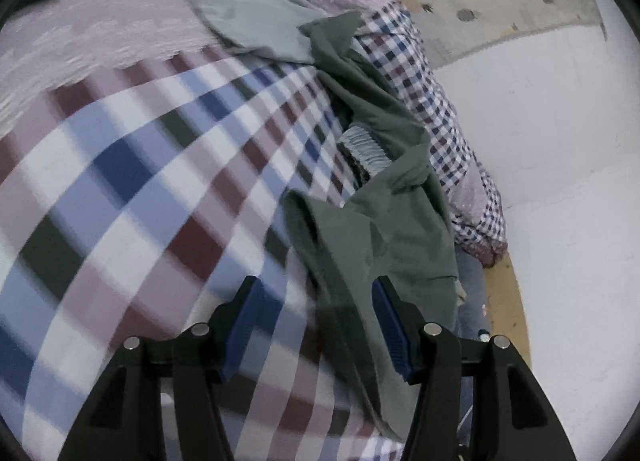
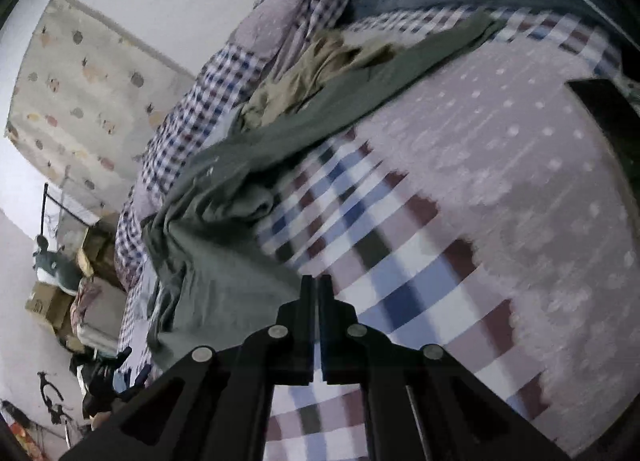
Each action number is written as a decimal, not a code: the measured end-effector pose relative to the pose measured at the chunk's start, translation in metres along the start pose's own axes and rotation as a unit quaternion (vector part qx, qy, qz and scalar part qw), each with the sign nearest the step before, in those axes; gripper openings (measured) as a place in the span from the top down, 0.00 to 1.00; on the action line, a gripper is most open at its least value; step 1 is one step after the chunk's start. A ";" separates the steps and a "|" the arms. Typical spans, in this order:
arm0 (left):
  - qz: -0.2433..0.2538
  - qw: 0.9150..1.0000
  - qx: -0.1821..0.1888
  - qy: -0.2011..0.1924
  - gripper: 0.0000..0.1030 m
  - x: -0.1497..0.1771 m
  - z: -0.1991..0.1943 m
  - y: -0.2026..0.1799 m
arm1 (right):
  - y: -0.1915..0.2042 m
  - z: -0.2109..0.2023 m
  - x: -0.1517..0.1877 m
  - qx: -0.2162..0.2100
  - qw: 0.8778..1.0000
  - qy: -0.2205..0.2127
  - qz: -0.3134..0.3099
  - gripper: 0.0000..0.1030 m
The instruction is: Fold clothes
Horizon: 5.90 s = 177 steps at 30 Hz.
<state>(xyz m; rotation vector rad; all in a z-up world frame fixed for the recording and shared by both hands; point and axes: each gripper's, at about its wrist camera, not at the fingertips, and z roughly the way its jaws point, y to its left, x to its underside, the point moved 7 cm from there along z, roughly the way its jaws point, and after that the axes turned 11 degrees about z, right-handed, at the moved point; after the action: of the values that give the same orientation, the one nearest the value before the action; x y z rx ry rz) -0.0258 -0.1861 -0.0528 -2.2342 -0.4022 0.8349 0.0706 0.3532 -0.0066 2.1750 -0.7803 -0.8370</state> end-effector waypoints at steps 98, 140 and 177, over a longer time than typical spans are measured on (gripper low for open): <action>0.000 0.991 -0.110 -0.075 0.48 0.162 -0.231 0.016 | -0.045 -0.092 0.057 0.132 0.985 -0.002 -0.109 0.59; -0.021 0.997 0.014 -0.072 0.33 -0.058 -0.019 0.019 | 0.227 0.122 0.142 -0.009 0.931 0.109 -0.349 0.56; -0.118 0.987 0.017 -0.111 0.33 -0.089 -0.056 0.088 | 0.368 0.367 0.309 -0.046 0.672 0.191 -0.714 0.94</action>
<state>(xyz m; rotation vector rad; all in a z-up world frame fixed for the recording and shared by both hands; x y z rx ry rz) -0.0509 -0.3206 -0.0458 -2.0194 -0.7361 0.9561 -0.1139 -0.2218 -0.0428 2.4356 1.4067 -0.9188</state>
